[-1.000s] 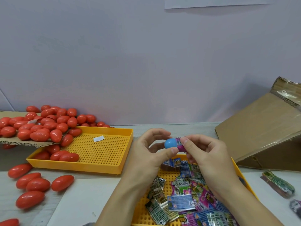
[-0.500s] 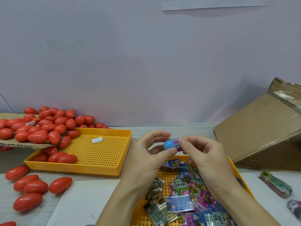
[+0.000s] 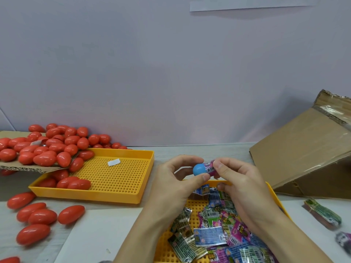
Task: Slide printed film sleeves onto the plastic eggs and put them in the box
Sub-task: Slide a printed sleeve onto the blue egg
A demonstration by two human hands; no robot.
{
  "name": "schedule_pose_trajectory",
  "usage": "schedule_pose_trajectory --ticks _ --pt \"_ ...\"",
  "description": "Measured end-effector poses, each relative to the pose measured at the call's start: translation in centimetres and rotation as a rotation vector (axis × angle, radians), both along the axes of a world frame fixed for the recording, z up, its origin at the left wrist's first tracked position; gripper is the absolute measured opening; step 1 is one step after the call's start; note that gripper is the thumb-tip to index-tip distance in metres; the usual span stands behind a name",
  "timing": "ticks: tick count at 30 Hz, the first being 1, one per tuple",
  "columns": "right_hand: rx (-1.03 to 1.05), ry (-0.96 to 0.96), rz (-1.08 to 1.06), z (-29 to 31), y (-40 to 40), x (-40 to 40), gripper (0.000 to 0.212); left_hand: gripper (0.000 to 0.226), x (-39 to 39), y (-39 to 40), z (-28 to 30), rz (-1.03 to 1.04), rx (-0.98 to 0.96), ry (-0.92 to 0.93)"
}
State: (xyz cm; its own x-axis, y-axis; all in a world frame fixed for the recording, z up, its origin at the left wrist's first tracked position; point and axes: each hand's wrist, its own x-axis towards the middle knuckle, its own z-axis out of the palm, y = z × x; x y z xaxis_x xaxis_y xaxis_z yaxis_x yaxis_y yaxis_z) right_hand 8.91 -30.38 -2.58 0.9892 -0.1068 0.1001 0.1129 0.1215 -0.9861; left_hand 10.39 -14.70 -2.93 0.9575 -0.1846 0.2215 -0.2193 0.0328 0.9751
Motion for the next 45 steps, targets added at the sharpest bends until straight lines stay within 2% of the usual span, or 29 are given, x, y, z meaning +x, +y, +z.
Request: schedule_pose_trajectory --ticks 4,15,29,33,38,45 --pt "-0.036 -0.002 0.019 0.10 0.16 0.04 0.026 0.026 -0.07 -0.11 0.03 0.011 0.018 -0.018" --pt "-0.009 0.109 0.045 -0.06 -0.03 0.17 0.027 0.028 -0.01 -0.24 -0.06 0.030 0.069 -0.039" --pt "0.035 0.091 0.084 -0.15 -0.23 0.12 0.029 0.028 -0.09 -0.27 0.13 0.044 0.100 -0.065" --pt "-0.022 0.061 0.078 0.03 -0.26 -0.02 0.035 0.026 -0.07 -0.29 0.06 0.039 0.103 -0.067" --pt "-0.039 0.100 0.051 -0.29 -0.13 0.21 0.019 0.026 -0.07 -0.40 0.07 0.044 0.121 -0.070" --pt "-0.041 0.138 0.075 -0.34 -0.14 0.26 0.023 0.027 -0.14 -0.53 0.23 0.047 0.142 -0.075"
